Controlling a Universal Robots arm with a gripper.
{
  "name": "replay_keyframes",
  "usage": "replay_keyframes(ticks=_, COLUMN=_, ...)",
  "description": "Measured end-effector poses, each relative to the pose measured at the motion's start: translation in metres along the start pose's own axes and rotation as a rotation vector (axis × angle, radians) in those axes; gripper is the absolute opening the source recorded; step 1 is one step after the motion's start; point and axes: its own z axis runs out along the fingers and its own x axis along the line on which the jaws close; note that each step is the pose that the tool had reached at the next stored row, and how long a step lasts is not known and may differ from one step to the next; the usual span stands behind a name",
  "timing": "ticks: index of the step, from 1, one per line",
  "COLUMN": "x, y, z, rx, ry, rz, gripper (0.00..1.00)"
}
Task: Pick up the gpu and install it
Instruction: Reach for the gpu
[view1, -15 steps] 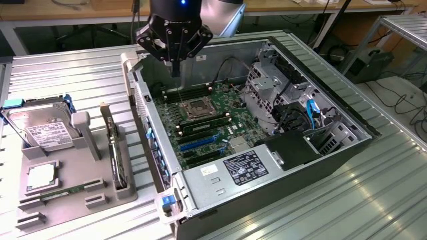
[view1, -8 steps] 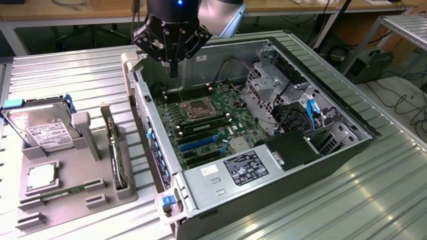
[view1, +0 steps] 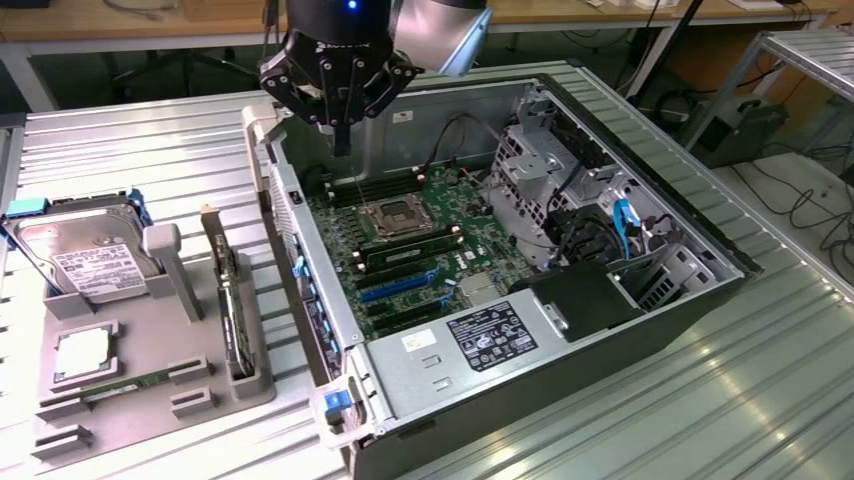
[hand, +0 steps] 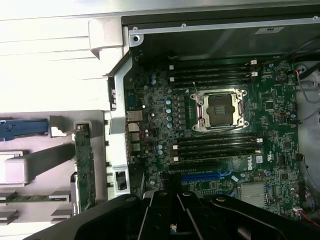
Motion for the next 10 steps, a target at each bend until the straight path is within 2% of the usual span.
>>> replay_keyframes(ticks=10, x=0.0066, y=-0.0005, z=-0.0002, rx=0.0, ry=0.0, rz=0.0, gripper=0.11)
